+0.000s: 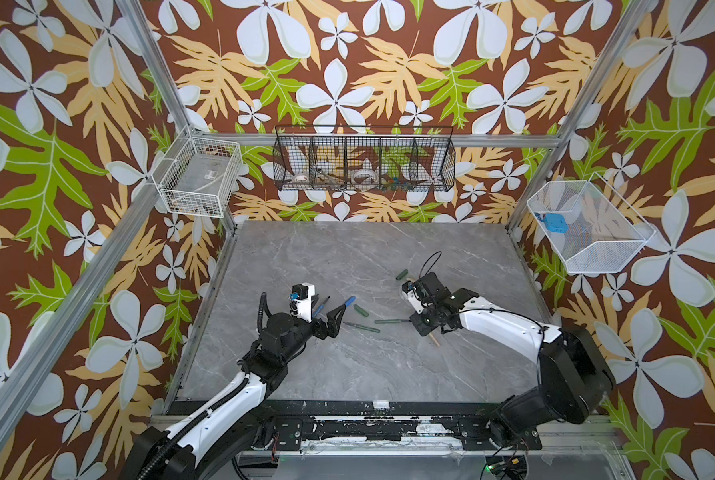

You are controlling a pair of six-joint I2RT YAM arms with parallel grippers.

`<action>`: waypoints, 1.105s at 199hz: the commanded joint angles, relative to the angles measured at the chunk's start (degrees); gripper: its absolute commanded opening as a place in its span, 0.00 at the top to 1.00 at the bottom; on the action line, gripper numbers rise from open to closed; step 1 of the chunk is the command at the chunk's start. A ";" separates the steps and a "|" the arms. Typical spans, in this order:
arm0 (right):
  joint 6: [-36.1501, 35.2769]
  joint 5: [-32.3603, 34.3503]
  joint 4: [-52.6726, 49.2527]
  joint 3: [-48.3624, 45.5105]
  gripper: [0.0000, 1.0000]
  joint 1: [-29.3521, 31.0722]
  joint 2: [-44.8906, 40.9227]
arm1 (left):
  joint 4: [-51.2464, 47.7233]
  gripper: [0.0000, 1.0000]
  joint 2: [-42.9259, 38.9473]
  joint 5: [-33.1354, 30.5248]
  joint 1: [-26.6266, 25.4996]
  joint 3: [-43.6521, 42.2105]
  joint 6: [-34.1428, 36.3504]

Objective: Insert the pens into the pen caps
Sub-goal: 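Close the right gripper on the wooden pen barrel and lift it upright, then carry the upright pen toward the left gripper and grasp it with the left gripper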

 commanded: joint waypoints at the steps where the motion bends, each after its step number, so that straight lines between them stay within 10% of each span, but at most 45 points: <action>1: 1.62 -6.22 7.66 -1.19 0.99 0.04 -4.52 | 2.45 0.00 0.09 3.31 0.05 0.01 -0.22; 84: 14.36 -22.68 44.50 -14.86 1.00 -0.08 -16.06 | 7.45 0.00 2.86 16.93 -0.79 0.62 -2.09; 220: 28.56 -30.89 74.56 -28.67 0.99 0.05 -19.73 | 19.85 0.00 15.16 33.30 -3.11 2.80 -10.23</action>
